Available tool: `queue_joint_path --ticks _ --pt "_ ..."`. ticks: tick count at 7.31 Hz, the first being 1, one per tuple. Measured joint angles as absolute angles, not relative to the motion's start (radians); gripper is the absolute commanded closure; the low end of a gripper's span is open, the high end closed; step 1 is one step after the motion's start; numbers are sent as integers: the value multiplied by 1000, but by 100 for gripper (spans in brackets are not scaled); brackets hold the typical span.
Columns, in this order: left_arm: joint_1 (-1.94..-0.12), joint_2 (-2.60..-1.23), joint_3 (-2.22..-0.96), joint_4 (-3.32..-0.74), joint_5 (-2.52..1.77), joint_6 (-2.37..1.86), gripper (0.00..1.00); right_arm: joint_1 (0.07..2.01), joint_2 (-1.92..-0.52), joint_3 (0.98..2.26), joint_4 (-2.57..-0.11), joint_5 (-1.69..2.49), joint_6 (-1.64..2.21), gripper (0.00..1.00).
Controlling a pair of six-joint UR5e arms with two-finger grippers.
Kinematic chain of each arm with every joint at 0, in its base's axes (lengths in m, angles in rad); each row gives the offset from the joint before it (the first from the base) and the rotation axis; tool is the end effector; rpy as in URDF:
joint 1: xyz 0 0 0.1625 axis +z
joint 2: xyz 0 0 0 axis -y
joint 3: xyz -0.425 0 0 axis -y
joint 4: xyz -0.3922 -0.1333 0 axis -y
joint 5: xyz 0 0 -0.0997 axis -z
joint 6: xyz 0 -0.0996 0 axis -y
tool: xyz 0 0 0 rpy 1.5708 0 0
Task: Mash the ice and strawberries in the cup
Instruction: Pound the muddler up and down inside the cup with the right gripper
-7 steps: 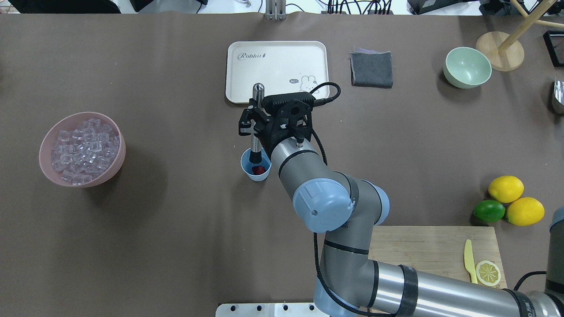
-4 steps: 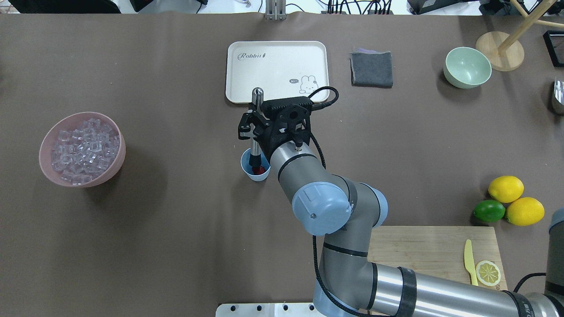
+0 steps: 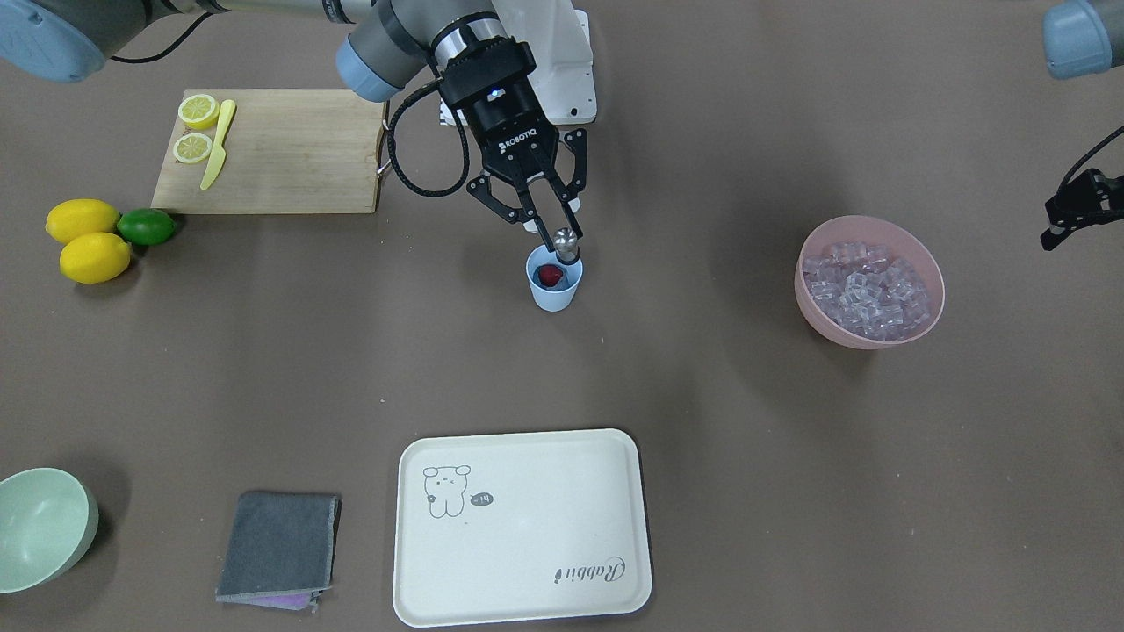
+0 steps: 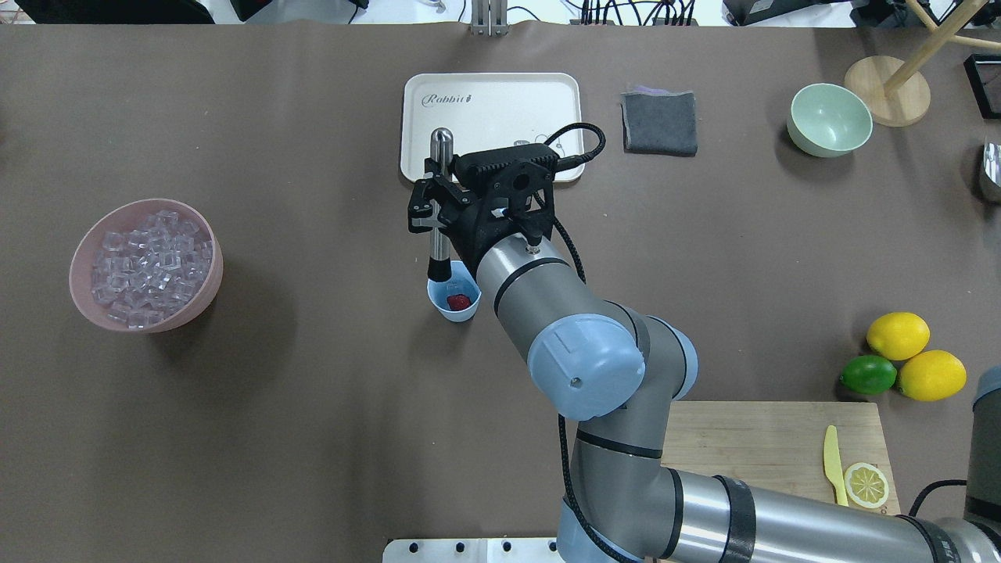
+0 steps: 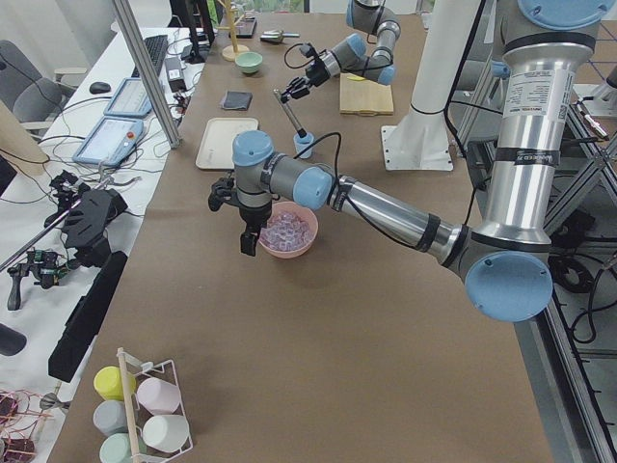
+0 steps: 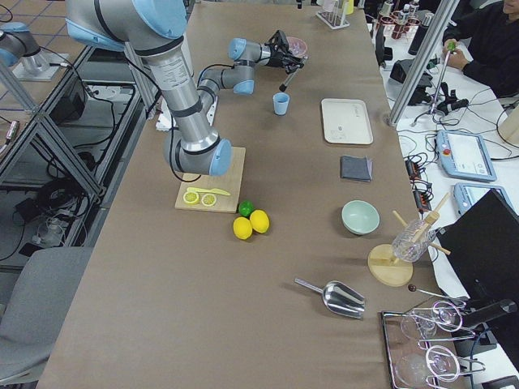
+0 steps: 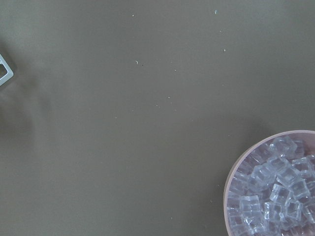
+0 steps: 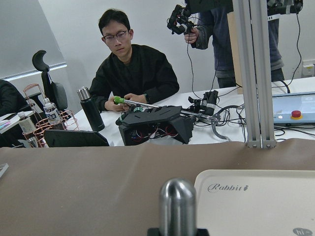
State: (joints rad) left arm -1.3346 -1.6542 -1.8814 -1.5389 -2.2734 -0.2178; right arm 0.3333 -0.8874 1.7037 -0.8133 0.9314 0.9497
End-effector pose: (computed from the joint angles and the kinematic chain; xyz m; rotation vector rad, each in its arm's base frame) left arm 0.0541 -0.5195 0.4712 0.1818 0.7552 0.1446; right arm -0.5196 -0.3839 0.1064 1.1290 -1.1053 0.2771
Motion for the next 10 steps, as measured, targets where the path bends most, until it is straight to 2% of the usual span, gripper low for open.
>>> queue_joint_path --ticks 10 --pt "-1335 -1640 -1879 -1545 -2273 -216 2 312 -887 1602 -806 926 959 100"
